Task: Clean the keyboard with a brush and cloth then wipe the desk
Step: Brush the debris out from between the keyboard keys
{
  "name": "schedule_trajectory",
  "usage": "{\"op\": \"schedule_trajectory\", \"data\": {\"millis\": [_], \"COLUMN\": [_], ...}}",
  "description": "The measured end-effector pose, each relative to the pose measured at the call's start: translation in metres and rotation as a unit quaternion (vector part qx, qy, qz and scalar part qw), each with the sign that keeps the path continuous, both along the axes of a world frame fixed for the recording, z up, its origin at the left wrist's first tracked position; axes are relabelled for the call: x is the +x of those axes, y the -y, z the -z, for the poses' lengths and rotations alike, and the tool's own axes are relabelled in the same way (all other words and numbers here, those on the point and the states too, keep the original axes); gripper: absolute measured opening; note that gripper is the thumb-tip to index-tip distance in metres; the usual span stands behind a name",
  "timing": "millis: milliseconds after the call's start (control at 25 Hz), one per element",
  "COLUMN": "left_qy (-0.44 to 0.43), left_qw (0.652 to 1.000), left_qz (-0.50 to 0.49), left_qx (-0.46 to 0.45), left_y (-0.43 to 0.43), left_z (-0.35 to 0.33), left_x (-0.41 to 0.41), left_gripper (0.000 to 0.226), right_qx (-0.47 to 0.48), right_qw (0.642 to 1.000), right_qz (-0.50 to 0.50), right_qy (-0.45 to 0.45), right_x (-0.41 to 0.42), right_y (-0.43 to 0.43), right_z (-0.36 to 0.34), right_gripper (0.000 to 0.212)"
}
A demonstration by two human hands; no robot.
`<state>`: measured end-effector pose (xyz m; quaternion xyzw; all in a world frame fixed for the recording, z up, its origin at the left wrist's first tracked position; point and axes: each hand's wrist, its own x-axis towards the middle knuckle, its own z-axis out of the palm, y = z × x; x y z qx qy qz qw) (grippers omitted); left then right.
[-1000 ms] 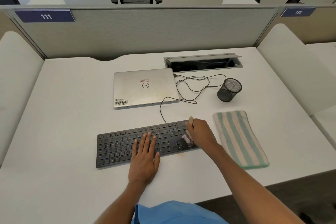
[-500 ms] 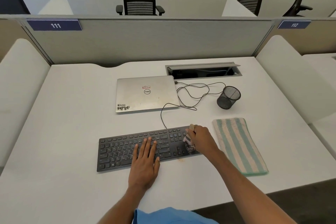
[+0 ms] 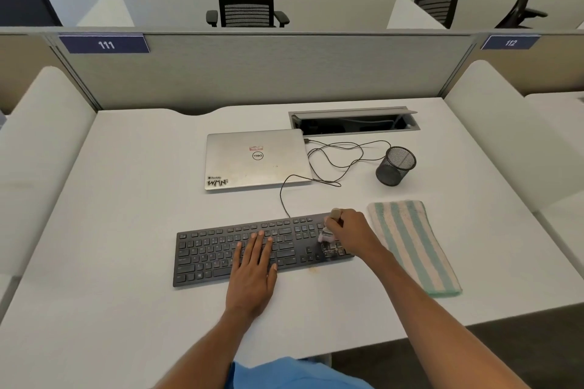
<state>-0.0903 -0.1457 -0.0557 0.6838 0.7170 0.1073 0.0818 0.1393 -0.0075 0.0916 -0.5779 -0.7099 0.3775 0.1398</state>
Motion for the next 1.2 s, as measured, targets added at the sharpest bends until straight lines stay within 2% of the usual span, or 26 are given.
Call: {"op": "schedule_trajectory", "data": {"millis": [200, 360, 600, 800, 1200], "left_qy": [-0.006, -0.007, -0.012, -0.011, 0.013], "left_qw": [1.000, 1.000, 0.999, 0.998, 0.997], "left_qz": [0.000, -0.001, 0.001, 0.002, 0.005], "left_qx": [-0.008, -0.018, -0.034, -0.059, -0.082], "left_y": [0.000, 0.000, -0.001, -0.002, -0.004], "left_z": [0.000, -0.004, -0.006, -0.011, -0.026], "left_x": [0.000, 0.000, -0.002, 0.001, 0.000], "left_gripper": [0.064, 0.064, 0.063, 0.066, 0.074], "right_qx": [0.006, -0.008, 0.000, -0.010, 0.015], "right_qw": [1.000, 0.999, 0.999, 0.998, 0.999], "right_qz": [-0.021, -0.045, -0.008, -0.045, -0.011], "right_qy": [-0.014, 0.012, 0.037, 0.031, 0.028], "right_x": [-0.007, -0.006, 0.013, 0.001, -0.001], "right_y": [-0.002, -0.002, -0.006, -0.002, 0.006], "right_z": [-0.003, -0.003, 0.000, 0.004, 0.009], "right_gripper": [0.034, 0.034, 0.030, 0.031, 0.038]}}
